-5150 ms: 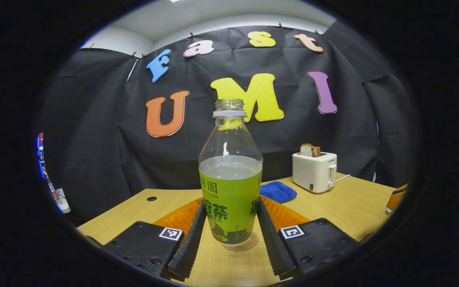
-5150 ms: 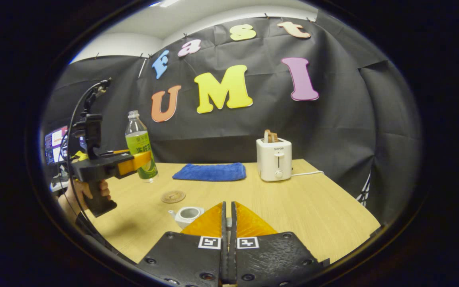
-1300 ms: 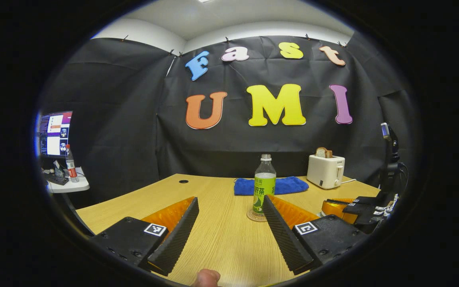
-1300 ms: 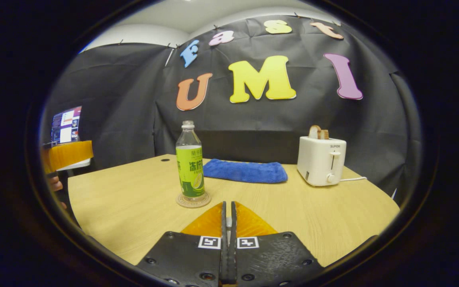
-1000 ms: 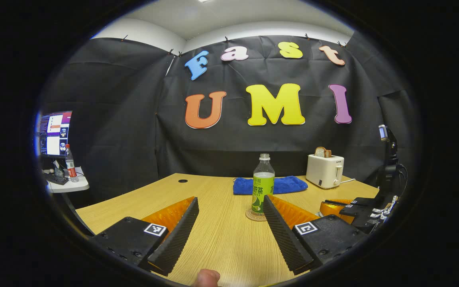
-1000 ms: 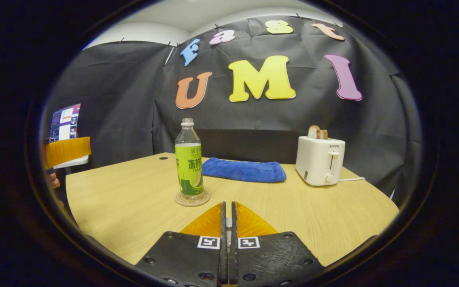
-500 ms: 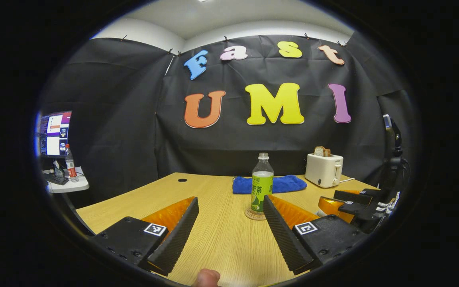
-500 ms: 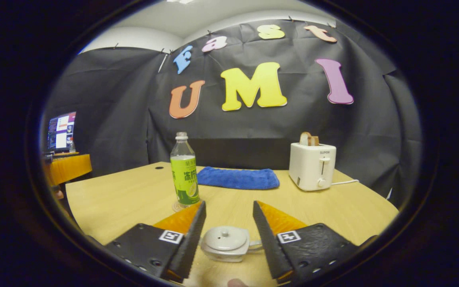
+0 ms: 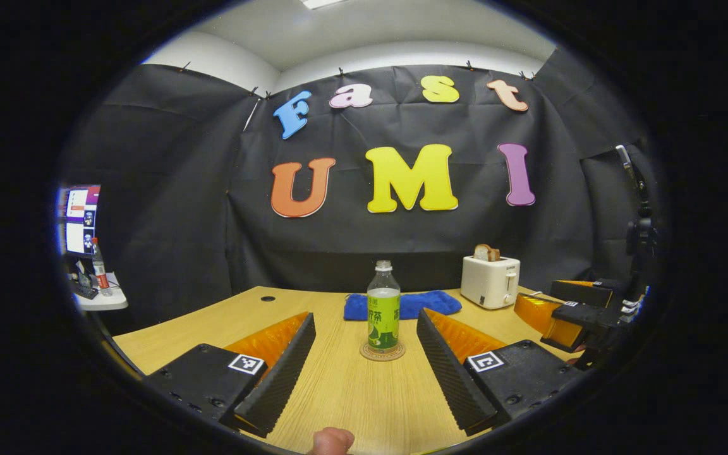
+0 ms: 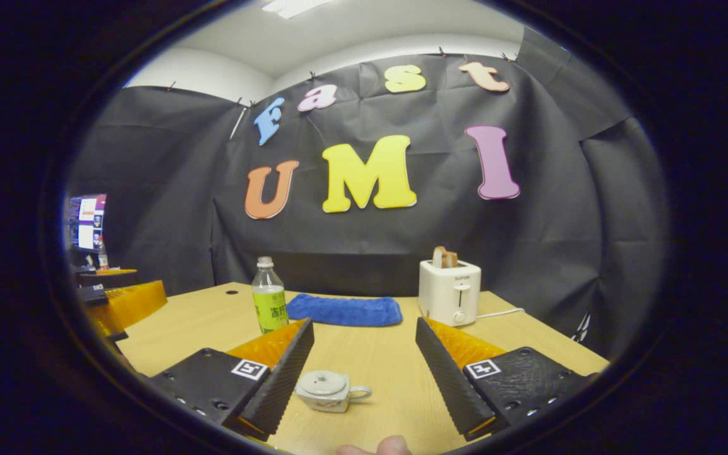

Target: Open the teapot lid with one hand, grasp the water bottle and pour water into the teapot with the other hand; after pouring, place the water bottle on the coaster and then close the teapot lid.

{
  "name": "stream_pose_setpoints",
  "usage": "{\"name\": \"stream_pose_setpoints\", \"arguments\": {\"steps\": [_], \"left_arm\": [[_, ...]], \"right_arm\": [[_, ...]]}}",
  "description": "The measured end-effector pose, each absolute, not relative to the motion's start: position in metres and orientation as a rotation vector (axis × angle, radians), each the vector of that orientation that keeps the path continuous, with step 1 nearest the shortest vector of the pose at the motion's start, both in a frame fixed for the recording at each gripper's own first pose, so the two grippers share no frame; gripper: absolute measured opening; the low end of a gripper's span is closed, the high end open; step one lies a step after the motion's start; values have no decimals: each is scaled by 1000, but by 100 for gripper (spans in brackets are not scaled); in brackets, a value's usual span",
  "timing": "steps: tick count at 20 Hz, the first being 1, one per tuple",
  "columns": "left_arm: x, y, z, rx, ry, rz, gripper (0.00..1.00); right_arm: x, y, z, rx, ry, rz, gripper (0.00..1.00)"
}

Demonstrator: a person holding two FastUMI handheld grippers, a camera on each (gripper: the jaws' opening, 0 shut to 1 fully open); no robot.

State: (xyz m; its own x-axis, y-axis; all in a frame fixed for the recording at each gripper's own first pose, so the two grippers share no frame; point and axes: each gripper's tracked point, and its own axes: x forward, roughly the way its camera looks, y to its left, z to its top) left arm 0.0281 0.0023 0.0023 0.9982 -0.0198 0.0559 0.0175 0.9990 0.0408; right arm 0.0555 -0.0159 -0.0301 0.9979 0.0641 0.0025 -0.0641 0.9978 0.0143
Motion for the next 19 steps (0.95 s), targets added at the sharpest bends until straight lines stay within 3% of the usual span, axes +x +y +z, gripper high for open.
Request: {"name": "stream_pose_setpoints", "arguments": {"steps": [7,15,19], "left_arm": [[-1,-27,28,35,-99,-43,100],[-33,-31,37,24,-110,-9,100],[-38,-27,37,29,-107,-5,100]], "right_arm": [[0,-48,9,17,-81,7,92],[-40,-59,22,-25,-89,-41,99],[-45,-43,22,-10,-86,-21,96]]}}
